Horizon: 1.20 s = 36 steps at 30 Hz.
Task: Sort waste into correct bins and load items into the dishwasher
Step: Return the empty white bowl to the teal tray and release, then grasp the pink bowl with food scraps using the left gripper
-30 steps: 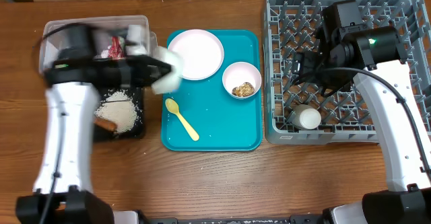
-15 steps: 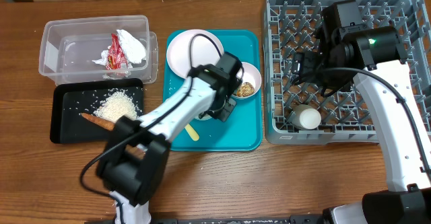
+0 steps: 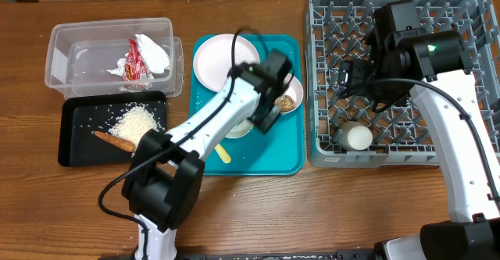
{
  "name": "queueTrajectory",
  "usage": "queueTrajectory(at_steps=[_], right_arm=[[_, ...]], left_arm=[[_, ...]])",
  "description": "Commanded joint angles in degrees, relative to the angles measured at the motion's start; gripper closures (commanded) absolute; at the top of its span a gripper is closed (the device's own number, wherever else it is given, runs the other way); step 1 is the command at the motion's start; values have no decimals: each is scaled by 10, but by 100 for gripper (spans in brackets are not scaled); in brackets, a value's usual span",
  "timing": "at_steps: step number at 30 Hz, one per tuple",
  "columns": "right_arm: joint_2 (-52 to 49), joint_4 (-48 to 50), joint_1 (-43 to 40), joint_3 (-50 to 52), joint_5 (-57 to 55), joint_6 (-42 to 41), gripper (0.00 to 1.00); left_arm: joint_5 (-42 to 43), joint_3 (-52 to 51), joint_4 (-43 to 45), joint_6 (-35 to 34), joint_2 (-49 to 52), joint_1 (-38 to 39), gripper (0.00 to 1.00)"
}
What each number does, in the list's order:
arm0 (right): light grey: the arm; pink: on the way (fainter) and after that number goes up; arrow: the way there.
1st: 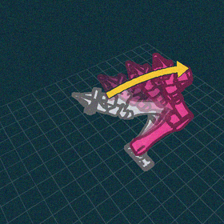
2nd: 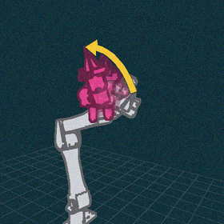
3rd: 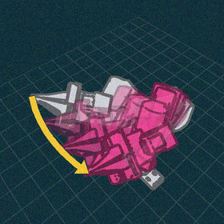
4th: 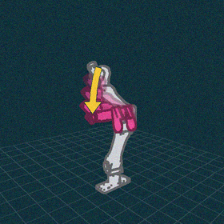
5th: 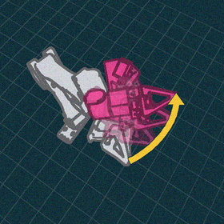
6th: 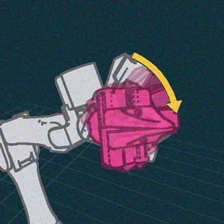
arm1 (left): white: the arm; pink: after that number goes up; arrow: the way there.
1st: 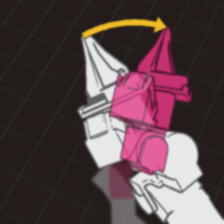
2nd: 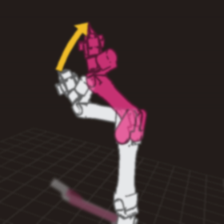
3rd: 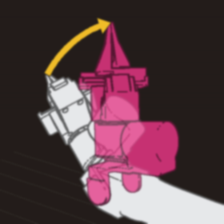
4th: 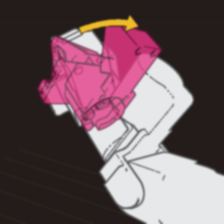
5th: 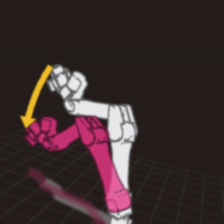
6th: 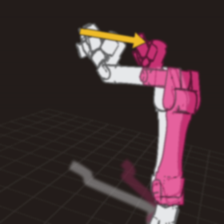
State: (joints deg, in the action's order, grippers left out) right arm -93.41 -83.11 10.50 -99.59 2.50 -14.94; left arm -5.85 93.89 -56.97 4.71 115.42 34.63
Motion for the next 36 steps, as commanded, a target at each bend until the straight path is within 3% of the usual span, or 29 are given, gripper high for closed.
queueTrajectory(at_steps=[1,7,13,16,17,21,23,25,30,36], right_arm=[[2,3,-3,-10,-5,4,14],[2,1,-3,-10,-15,4,14],[2,1,-3,-10,-16,4,14],[2,1,-3,-10,-16,4,14],[2,1,-3,-10,-17,4,14],[2,-1,-3,-10,-25,4,14],[2,-1,-3,-10,-25,4,14],[2,0,-3,-10,-25,4,14],[2,0,-3,-10,-25,4,14],[2,-2,-3,-10,-25,4,14]], left_arm=[[29,49,29,119,-2,4,29],[100,48,38,295,36,7,36],[99,48,23,341,85,7,39],[99,48,38,341,100,7,40],[96,48,52,341,108,7,44],[72,49,76,314,111,7,70],[50,51,80,293,111,7,94],[19,57,75,249,111,7,96],[9,87,60,213,103,7,96],[10,196,7,129,92,-4,96]])
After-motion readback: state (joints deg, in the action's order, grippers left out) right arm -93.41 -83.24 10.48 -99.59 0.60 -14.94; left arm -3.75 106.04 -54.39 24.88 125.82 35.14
